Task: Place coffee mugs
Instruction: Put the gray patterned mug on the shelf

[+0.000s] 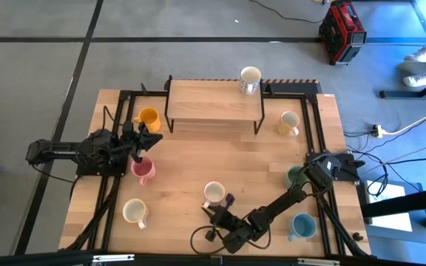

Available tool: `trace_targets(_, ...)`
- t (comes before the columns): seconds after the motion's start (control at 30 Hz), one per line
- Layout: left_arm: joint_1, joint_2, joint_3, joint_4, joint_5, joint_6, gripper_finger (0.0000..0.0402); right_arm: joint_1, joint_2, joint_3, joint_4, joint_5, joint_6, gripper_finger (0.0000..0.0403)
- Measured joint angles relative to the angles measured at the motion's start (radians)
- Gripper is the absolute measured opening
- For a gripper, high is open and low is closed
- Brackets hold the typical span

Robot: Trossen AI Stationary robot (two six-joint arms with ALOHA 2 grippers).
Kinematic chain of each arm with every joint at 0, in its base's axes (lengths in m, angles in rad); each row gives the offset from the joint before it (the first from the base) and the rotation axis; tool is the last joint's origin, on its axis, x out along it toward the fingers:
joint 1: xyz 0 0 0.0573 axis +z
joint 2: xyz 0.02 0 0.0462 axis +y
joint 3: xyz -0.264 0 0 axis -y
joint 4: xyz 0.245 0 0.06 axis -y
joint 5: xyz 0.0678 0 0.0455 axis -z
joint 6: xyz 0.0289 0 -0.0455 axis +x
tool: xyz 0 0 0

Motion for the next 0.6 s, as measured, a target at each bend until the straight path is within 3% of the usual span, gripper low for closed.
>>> trace_targets(0.6,0.0,0.0,0.0,-0.029,0.031,0.0,0.0014,0.006,-0.119,-0.002,-0.11,-0.163,-0.024,0.0001)
